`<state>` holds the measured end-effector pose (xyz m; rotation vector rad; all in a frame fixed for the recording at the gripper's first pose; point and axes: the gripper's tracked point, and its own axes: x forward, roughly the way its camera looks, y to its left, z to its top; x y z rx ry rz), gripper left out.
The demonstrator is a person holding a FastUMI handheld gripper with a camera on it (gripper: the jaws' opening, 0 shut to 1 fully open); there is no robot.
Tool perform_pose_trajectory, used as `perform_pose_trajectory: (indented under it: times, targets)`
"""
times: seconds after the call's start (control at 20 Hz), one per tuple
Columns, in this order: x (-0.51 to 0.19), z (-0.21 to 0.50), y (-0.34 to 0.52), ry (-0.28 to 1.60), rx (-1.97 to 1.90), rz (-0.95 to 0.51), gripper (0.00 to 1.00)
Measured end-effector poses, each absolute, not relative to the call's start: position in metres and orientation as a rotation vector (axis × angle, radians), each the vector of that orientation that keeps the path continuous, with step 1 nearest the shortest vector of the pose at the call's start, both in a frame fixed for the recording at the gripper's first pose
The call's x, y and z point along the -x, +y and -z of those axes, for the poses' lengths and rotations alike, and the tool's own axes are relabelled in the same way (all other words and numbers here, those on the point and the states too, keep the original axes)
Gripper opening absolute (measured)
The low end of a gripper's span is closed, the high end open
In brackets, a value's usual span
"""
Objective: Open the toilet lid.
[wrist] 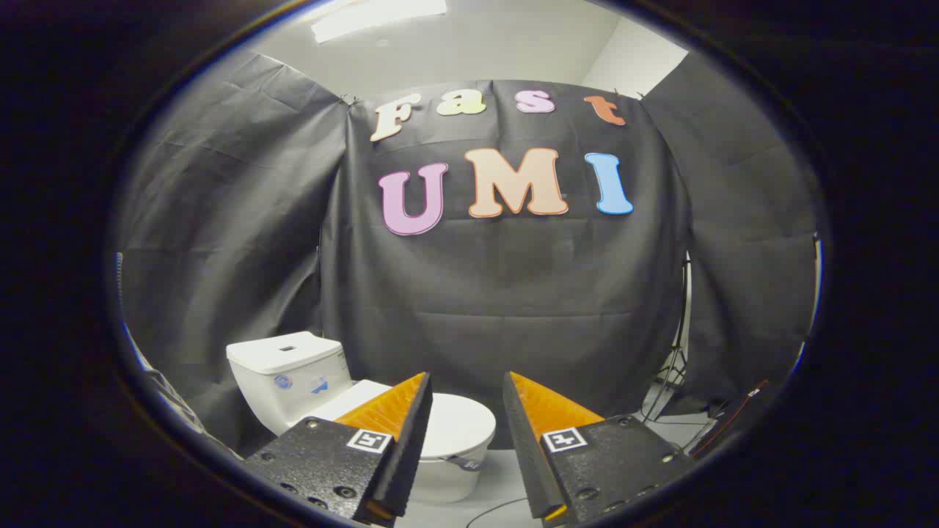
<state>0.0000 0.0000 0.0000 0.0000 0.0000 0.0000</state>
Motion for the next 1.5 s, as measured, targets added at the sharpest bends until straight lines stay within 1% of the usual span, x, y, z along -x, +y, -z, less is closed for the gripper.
perform_pose_trajectory:
  times: [0.75,1.1,1.25,1.5]
  targets:
    - [-0.008,0.004,-0.02,-0.036,-0.201,0.041,0.6]
    - [-0.035,0.025,-0.047,-0.059,-0.518,0.066,0.6]
    - [-0.057,0.05,-0.054,-0.015,-0.719,0.076,0.6]
    - [-0.094,0.104,-0.046,0.091,-1.015,0.014,0.6]
